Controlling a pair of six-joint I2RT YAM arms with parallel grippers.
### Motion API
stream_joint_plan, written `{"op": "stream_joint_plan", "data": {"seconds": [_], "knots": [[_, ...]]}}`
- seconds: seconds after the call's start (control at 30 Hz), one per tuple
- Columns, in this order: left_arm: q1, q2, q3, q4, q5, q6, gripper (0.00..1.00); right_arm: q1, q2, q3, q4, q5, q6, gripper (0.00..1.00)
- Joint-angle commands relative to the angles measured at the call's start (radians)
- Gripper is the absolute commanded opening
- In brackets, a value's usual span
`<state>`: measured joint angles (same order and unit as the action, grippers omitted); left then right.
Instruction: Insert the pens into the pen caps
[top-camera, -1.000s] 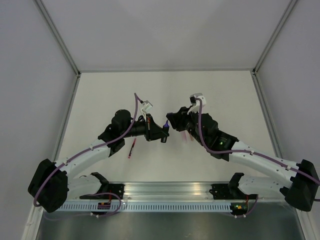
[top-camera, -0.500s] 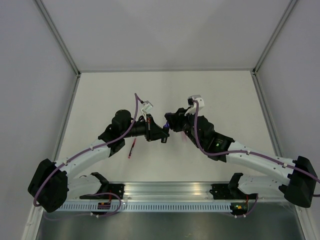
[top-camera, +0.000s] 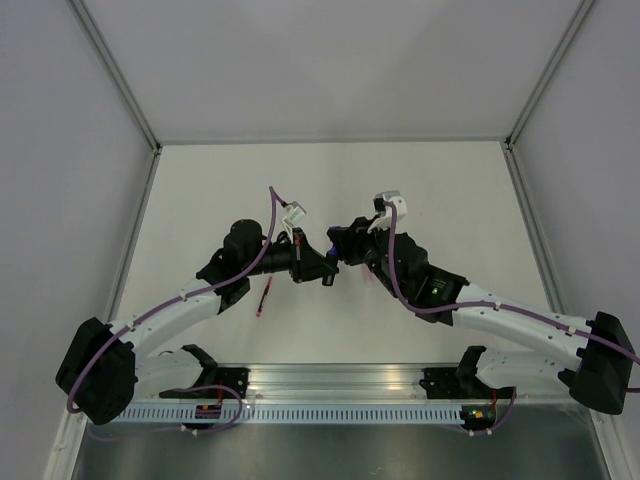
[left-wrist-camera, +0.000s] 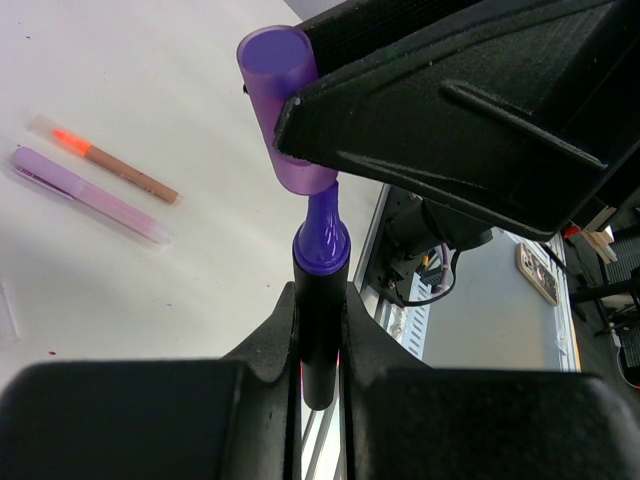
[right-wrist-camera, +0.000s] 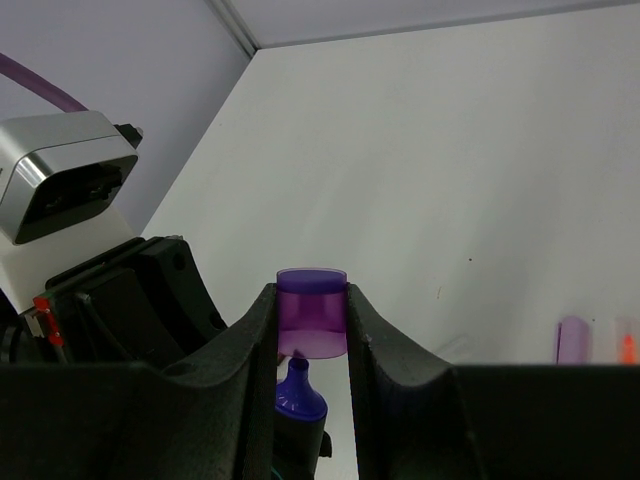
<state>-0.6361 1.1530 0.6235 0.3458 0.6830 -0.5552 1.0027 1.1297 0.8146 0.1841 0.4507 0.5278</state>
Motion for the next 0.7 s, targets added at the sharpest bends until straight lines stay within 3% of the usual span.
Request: {"op": "stream_joint_plan", "data": {"seconds": [0.0, 0.33, 0.67], "knots": [[-0.004, -0.013, 0.031, 0.019, -0.005, 0.032, 0.02, 0.011, -0.004, 0.032, 0.044, 0.011, 0.001, 0.00], [-0.004, -0.045, 0.019, 0.005, -0.071, 0.028, 0.02, 0.069, -0.011, -0.008, 0.048, 0.052, 0.006, 0.00], [-0.002, -0.121, -0.028, 0.054, -0.137, 0.015, 0.02, 0.200, 0.064, 0.032, -0.005, 0.287, -0.011, 0.00]]}}
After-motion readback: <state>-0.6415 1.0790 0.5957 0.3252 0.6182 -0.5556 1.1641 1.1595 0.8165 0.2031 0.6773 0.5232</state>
